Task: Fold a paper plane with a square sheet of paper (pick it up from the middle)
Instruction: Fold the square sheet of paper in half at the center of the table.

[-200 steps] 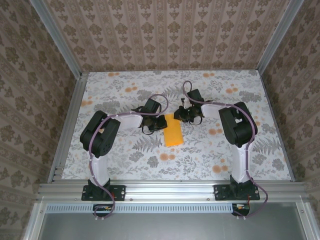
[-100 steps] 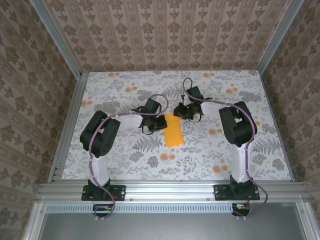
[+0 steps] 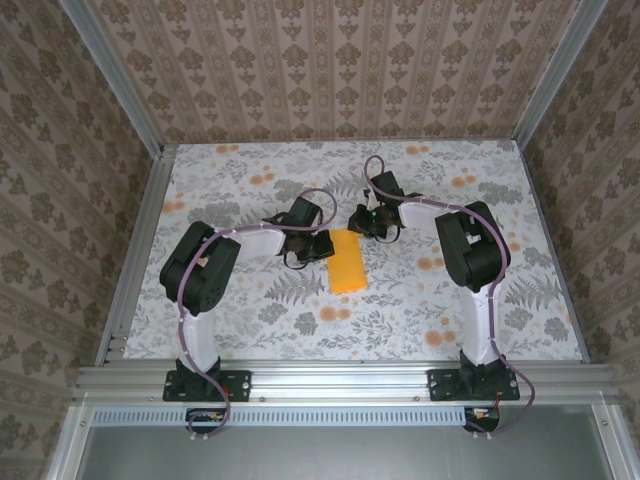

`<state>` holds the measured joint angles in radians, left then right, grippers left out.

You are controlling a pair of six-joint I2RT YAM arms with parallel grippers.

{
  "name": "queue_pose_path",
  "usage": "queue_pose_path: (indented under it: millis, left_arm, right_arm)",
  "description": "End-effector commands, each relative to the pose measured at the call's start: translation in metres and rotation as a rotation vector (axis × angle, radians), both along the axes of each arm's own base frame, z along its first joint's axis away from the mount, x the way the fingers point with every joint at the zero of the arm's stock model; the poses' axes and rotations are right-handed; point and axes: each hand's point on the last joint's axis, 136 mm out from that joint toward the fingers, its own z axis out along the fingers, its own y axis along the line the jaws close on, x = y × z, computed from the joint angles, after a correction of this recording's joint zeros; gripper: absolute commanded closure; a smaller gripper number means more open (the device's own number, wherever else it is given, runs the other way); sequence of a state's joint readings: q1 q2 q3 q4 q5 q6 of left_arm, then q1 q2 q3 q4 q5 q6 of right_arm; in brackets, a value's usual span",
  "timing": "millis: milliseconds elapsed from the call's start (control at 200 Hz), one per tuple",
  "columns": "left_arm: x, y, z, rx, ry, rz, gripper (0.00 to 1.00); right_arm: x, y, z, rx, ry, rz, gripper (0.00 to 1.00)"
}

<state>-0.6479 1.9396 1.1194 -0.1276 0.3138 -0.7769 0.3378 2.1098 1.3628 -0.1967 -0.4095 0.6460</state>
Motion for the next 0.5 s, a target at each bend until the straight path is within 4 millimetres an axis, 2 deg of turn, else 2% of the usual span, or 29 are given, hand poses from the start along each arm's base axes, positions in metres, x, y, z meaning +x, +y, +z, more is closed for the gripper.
queue_pose_path:
  millis: [0, 50, 140, 315, 495]
  left_arm:
    - [-0.057, 0.049, -0.055, 0.233, 0.203, -0.018, 0.9]
    - [-0.056, 0.047, -0.052, 0.222, 0.196, -0.016, 0.9]
    - [-0.054, 0.044, -0.047, 0.2, 0.185, -0.017, 0.9]
    - [-0.052, 0.037, -0.03, 0.15, 0.151, -0.028, 0.9]
    - [-0.06, 0.042, -0.02, 0.136, 0.137, -0.023, 0.9]
  right_arm:
    - [-0.004, -0.016, 0.023, -0.052, 0.005, -0.061, 0.82]
    - [-0.014, -0.018, 0.03, -0.044, 0.001, -0.056, 0.8]
    - [-0.04, -0.017, 0.03, -0.014, 0.021, -0.029, 0.79]
    - [-0.086, 0.008, 0.03, 0.088, 0.061, 0.076, 0.79]
    - [-0.109, 0.029, 0.016, 0.107, 0.085, 0.157, 0.82]
